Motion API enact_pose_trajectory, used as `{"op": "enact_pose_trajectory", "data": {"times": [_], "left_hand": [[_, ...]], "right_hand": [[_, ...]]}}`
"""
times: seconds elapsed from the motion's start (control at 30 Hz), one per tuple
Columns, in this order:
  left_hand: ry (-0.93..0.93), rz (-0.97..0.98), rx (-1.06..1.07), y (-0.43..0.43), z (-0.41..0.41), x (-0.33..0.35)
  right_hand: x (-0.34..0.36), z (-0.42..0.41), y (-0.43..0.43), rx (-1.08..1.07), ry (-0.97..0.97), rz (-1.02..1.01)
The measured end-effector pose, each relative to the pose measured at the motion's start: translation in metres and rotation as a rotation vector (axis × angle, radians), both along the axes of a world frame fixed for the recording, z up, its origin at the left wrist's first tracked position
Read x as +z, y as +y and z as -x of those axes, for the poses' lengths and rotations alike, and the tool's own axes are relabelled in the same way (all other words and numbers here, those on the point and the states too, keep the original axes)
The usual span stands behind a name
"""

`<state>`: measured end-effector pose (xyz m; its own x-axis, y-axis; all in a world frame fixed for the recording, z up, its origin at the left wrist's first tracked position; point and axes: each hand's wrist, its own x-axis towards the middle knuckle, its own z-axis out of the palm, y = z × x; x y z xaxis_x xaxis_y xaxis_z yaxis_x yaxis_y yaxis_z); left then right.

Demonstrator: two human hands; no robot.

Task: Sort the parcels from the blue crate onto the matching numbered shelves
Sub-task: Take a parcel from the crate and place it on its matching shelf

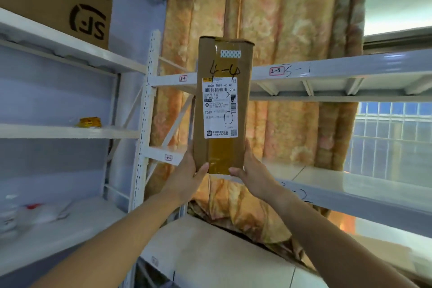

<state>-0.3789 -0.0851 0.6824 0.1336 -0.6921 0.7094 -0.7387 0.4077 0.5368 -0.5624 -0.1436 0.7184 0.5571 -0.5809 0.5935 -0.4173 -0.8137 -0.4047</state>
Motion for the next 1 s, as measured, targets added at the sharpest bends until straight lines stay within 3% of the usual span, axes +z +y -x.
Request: {"op": "enact_pose_trajectory", "data": {"times": [0.2, 0.33, 0.43, 0.67, 1.0], "left_hand": [[-0.015, -0.104, 0.119, 0.002, 0.015, -0.004], [0.033, -0.005, 0.100, 0.008, 0.043, -0.023], [-0.042, 0.064, 0.100, 0.006, 0.061, -0.037], [-0.064, 0.153, -0.102, -0.003, 0.141, -0.079], [-0.070, -0.122, -0.411, 0.031, 0.319, -0.190]], "right_hand": [[-0.011, 0.012, -0.007, 0.032, -0.079, -0.004], [-0.032, 0.024, 0.005, 0.024, -0.168, 0.011], [-0.051, 0.048, 0.014, -0.059, -0.205, 0.022], [-0.099, 0.134, 0.047, -0.292, -0.253, 0.048], [-0.201, 0.304, 0.160, -0.730, -0.233, -0.079]]}}
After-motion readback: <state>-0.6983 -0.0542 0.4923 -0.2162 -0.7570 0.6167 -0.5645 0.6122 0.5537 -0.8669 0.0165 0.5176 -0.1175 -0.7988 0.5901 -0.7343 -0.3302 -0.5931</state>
